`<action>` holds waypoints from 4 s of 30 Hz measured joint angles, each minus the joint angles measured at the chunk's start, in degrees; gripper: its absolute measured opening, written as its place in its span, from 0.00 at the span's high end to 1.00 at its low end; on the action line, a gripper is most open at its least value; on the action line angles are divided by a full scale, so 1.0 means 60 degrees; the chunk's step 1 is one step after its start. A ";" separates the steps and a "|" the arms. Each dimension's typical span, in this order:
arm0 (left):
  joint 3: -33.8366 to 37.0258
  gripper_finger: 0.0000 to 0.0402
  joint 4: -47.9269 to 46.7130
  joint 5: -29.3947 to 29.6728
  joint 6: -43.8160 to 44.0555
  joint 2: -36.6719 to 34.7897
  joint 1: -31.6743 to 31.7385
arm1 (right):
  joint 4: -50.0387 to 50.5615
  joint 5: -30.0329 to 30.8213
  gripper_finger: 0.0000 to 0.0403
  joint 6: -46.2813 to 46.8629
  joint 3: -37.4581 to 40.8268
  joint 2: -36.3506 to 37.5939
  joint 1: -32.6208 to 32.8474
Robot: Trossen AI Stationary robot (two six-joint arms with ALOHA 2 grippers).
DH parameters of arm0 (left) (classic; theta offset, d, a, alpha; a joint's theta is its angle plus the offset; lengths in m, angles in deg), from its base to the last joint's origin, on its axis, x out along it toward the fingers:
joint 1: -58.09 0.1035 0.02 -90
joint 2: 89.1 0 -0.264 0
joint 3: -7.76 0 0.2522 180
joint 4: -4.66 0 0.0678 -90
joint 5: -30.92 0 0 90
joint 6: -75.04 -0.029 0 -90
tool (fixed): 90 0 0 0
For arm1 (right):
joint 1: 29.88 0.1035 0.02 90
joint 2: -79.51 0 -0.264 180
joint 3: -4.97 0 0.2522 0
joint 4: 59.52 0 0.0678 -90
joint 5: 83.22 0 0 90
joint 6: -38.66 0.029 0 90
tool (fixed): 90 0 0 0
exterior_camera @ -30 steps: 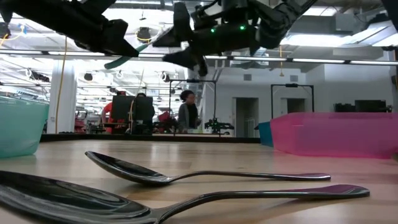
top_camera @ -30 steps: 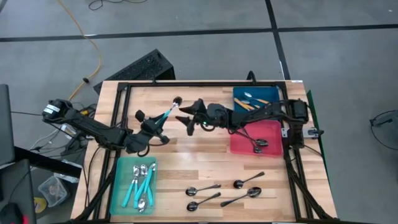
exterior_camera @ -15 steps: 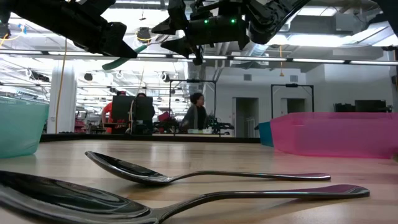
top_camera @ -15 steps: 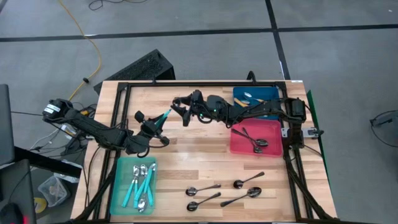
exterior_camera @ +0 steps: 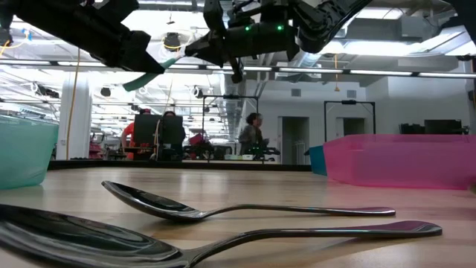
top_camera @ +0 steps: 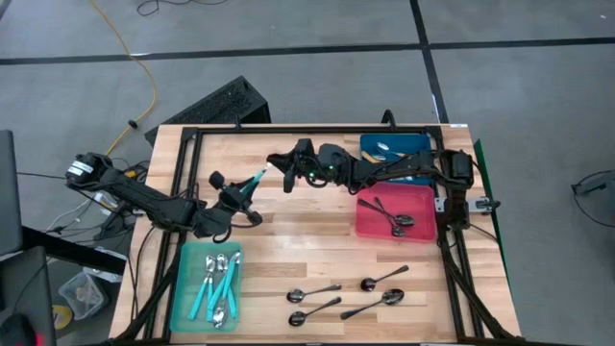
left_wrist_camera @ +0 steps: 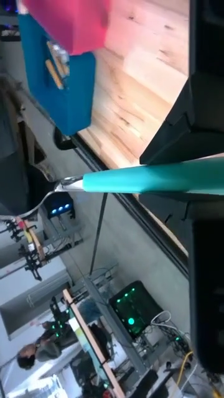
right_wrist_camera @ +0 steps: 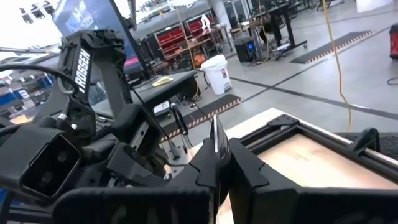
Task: Sort silverware by color (type)
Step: Put the blue spoon into the skyblue bin, then put the black spoon into the red bin
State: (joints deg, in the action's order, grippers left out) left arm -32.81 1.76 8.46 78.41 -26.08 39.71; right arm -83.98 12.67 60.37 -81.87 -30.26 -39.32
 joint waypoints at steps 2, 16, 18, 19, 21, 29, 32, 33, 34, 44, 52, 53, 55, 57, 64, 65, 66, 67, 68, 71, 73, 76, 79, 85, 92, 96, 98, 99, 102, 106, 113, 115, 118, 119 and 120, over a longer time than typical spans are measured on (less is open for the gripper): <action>0.0000 0.80 -0.0001 -0.0127 -0.0141 0.0000 0.0043 | 0.0022 -0.0050 0.92 -0.0029 0.0003 0.0000 0.0000; -0.1124 0.48 -0.2016 -0.1459 -0.0345 -0.1337 0.0055 | 0.2495 0.0084 0.92 -0.0561 0.0014 0.1056 -0.0671; -0.1431 0.47 -0.2532 -0.1434 -0.0583 -0.1693 0.0055 | 0.2788 0.0080 0.92 -0.0557 0.0014 0.1110 -0.0549; -0.1603 0.47 -0.2754 -0.1371 -0.0712 -0.1895 0.0055 | 0.2951 0.0080 0.92 -0.0557 0.0014 0.1114 -0.0438; -0.1912 0.47 -0.2983 -0.1260 -0.1063 -0.2350 0.0055 | 0.3151 0.0075 0.92 -0.0523 0.0014 0.1067 -0.0133; -0.2874 0.47 -0.2975 -0.1498 -0.2813 -0.4335 0.0059 | 0.0236 -0.0011 0.92 -0.0521 0.0018 0.0000 0.1504; -0.3028 0.47 -0.2978 -0.2565 -0.2950 -0.5090 0.0059 | -0.1415 -0.0566 0.92 -0.0459 0.0001 -0.0478 0.1900; -0.3048 0.47 -0.2976 -0.2998 -0.2944 -0.5357 0.0059 | -0.1753 -0.0828 0.92 -0.0339 -0.0054 -0.0685 0.1980; -0.3053 0.47 -0.2967 -0.3417 -0.2900 -0.5601 0.0059 | -0.1973 -0.1084 0.92 -0.0158 -0.0170 -0.0911 0.2045; -0.3049 0.47 -0.2979 -0.4355 -0.2267 -0.7026 0.0059 | -0.1502 -0.3250 0.92 0.0636 -0.3248 -0.3507 0.2331; -0.3042 0.47 -0.3462 -0.4133 -0.2263 -0.7062 0.0059 | 0.0558 -0.3708 0.92 0.0162 -0.6576 -0.5470 0.2443; -0.3042 0.47 -0.3583 -0.4115 -0.2265 -0.7058 0.0059 | 0.0968 -0.3766 0.92 0.0160 -0.7039 -0.5792 0.2440; -0.3038 0.47 -0.3704 -0.4118 -0.2261 -0.7053 0.0059 | 0.1753 -0.4103 0.92 0.0197 -0.7969 -0.6433 0.2444; -0.3038 0.47 -0.3715 -0.4115 -0.2261 -0.7053 0.0059 | 0.2317 -0.4376 0.92 0.0139 -0.8837 -0.7002 0.2473; -0.3038 0.47 -0.3783 -0.4111 -0.2338 -0.7053 0.0059 | 0.2708 -0.4574 0.92 -0.0043 -1.0129 -0.8165 0.2505; -0.3038 0.47 -0.3822 -0.4115 -0.2341 -0.7053 0.0059 | 0.2767 -0.4574 0.92 0.0024 -1.0102 -0.8181 0.2491; -0.3038 0.47 -0.3874 -0.4115 -0.2341 -0.7053 0.0059 | 0.2953 -0.4564 0.92 0.0007 -1.0116 -0.8170 0.2488; -0.3038 0.47 -0.3901 -0.4112 -0.2341 -0.7053 0.0059 | 0.3150 -0.4537 0.92 -0.0128 -1.0138 -0.8136 0.2486; -0.3038 0.47 -0.3931 -0.4109 -0.2341 -0.7053 0.0059 | 0.3335 -0.4494 0.92 -0.0264 -1.0152 -0.8106 0.2477; -0.3038 0.47 -0.3996 -0.4046 -0.2345 -0.7053 0.0059 | 0.3685 -0.4453 0.92 -0.0346 -1.0156 -0.8098 0.2421; -0.3038 0.47 -0.4015 -0.3922 -0.2347 -0.7053 0.0059 | 0.3746 -0.4459 0.92 -0.0346 -1.0149 -0.8102 0.2397; -0.3038 0.47 -0.4056 -0.3860 -0.2348 -0.7053 0.0059 | 0.3751 -0.4457 0.91 -0.0390 -1.0149 -0.8102 0.2368; -0.3038 0.47 -0.4093 -0.3860 -0.2338 -0.7053 0.0059 | 0.3905 -0.4299 0.85 -0.0404 -1.0145 -0.8105 0.2369; -0.3038 0.47 -0.4306 -0.3860 -0.2294 -0.7053 0.0059 | 0.4212 -0.3985 0.77 -0.0557 -1.0124 -0.8142 0.2386; -0.3038 0.47 -0.4436 -0.3607 -0.2279 -0.7053 0.0059 | 0.4296 -0.3996 0.72 -0.1760 -1.0127 -0.8141 0.2494; -0.3038 0.47 -0.4435 -0.3565 -0.2212 -0.7053 0.0063 | 0.4266 -0.4016 0.63 -0.2459 -1.0127 -0.8139 0.2626; -0.3038 0.47 -0.4435 -0.3565 -0.2188 -0.7053 0.0063 | 0.4252 -0.3999 0.56 -0.2457 -1.0127 -0.8138 0.2635; -0.3038 0.47 -0.4443 -0.3565 -0.2185 -0.7053 0.0063 | 0.4250 -0.4005 0.53 -0.2455 -1.0127 -0.8140 0.2637; -0.3038 0.47 -0.4529 -0.3468 -0.2157 -0.7053 0.0063 | 0.4234 -0.4008 0.45 -0.2469 -1.0127 -0.8138 0.2628; -0.3034 0.47 -0.4866 -0.3366 -0.1831 -0.7053 0.0063 | 0.4495 -0.4001 0.41 -0.2831 -1.0105 -0.7874 0.2483; -0.3034 0.47 -0.5259 -0.3368 -0.1518 -0.7049 0.0063 | 0.6616 -0.3995 0.42 -0.4224 -1.0114 -0.6491 0.2005; -0.3034 0.47 -0.5309 -0.3367 -0.1461 -0.7049 0.0063 | 0.7511 -0.3985 0.42 -0.4579 -1.0124 -0.5985 0.1829; -0.3034 0.47 -0.5458 -0.3368 -0.1347 -0.7049 0.0063 | 0.8970 -0.3952 0.42 -0.4702 -1.0127 -0.5216 0.1547; -0.3034 0.47 -0.5531 -0.3372 -0.1275 -0.7049 0.0063 | 0.9355 -0.3952 0.43 -0.4703 -1.0134 -0.4997 0.1444; -0.3034 0.47 -0.5589 -0.3398 -0.1172 -0.7049 0.0063 | 0.9838 -0.3943 0.43 -0.4706 -1.0134 -0.4746 0.1341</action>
State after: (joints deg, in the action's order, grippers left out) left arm -51.02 -31.78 -11.94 71.38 -68.37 40.09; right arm -24.96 -10.98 32.13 -142.67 -58.74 -31.27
